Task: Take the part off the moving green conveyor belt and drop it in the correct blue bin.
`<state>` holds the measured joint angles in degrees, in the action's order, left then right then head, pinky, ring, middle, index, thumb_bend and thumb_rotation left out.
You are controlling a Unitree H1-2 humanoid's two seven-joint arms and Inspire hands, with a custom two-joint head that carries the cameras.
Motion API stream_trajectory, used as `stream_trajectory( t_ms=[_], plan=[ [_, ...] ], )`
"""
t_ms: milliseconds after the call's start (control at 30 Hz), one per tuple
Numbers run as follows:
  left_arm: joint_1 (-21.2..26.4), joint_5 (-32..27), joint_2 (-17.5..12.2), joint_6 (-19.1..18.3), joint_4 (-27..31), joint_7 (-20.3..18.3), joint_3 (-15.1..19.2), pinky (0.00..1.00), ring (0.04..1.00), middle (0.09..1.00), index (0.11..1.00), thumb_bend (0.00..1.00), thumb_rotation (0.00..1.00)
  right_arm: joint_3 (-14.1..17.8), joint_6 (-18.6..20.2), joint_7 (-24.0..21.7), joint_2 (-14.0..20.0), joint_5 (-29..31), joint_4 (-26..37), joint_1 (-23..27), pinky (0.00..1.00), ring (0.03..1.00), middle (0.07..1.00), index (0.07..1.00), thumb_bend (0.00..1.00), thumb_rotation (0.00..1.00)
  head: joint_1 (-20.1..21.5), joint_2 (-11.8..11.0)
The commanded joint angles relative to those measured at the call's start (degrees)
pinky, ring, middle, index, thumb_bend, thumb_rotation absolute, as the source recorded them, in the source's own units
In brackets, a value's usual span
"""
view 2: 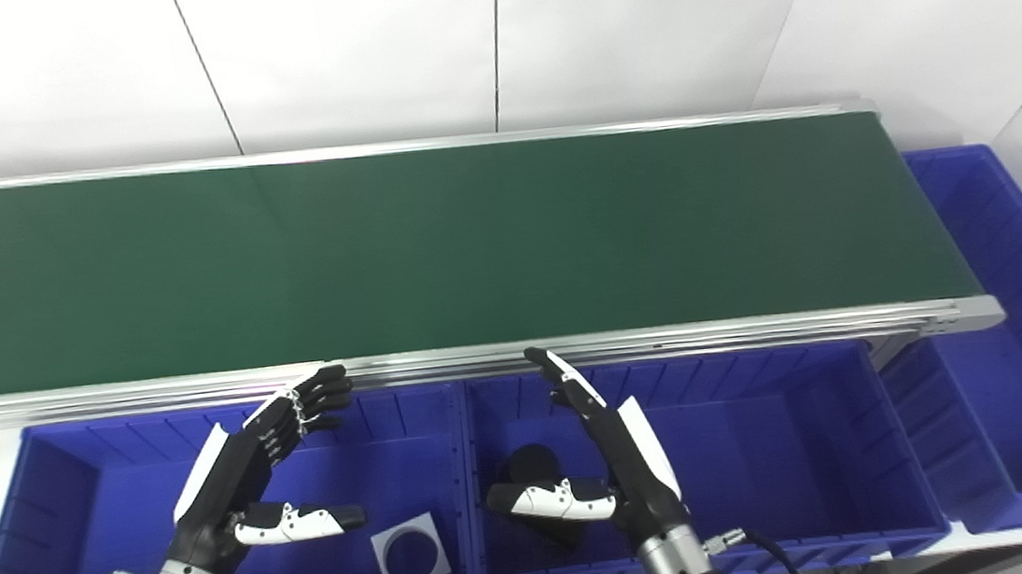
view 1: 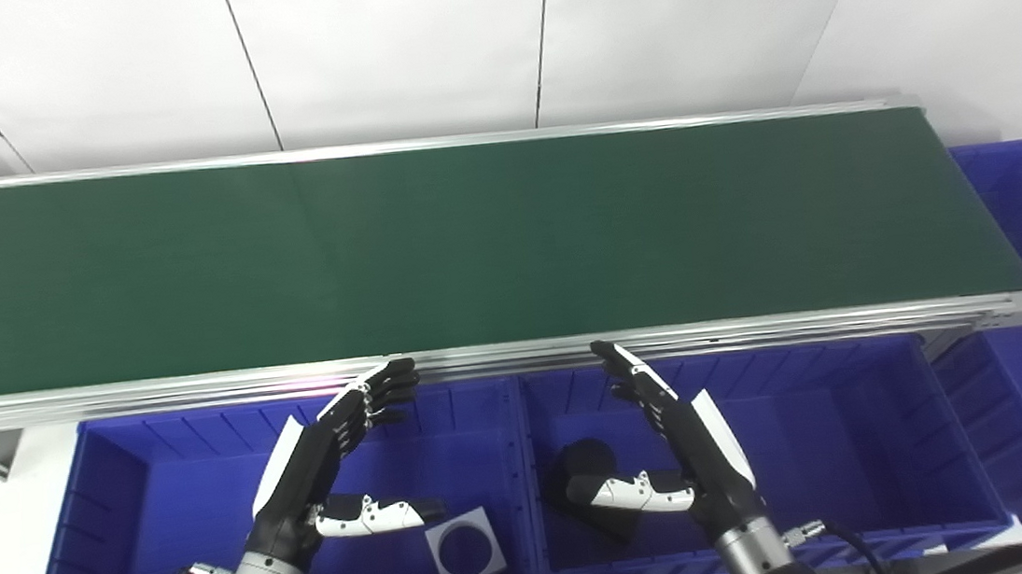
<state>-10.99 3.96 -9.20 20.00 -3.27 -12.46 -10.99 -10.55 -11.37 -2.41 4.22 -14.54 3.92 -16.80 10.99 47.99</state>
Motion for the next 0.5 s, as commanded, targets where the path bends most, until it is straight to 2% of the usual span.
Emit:
stream_trajectory(
  t_ms=[0,167,300,467],
  plan=[
    [1.2,0.3,0.1,2.5,0.4,0.4,0.1,0.75,0.805,0.828,0.83,0.91,0.21,0.1,-1.2,0.2,-0.1,0.5,0.8,0.5,0.86,0.924,0.935,0.91,0.93,0.42,0.0,-0.1],
    [1.1,0.7,0.2,2.0,0.5,0.5,0.1,0.77,0.811,0.831,0.834,0.92,0.22,0.1,-0.8,0.1,-0.1,0.8,1.1,0.4,0.87,0.928,0.941,0.908,0.93,0.41,-0.5,-0.2],
    [1.1,1.2,0.4,2.2,0.6,0.6,-0.1,0.76,0.814,0.834,0.839,0.92,0.21,0.2,-0.9,0.2,0.2,0.6,1.0,0.3,0.88,0.936,0.944,0.911,0.93,0.42,-2.6,-0.5],
    [0.8,2.0,1.0,2.7,-0.1,1.2,-0.1,0.77,0.818,0.84,0.845,0.92,0.21,0.5,-1.9,0.1,0.6,1.4,0.7,0.1,0.87,0.93,0.934,0.911,0.93,0.42,-5.1,-2.0]
  ],
)
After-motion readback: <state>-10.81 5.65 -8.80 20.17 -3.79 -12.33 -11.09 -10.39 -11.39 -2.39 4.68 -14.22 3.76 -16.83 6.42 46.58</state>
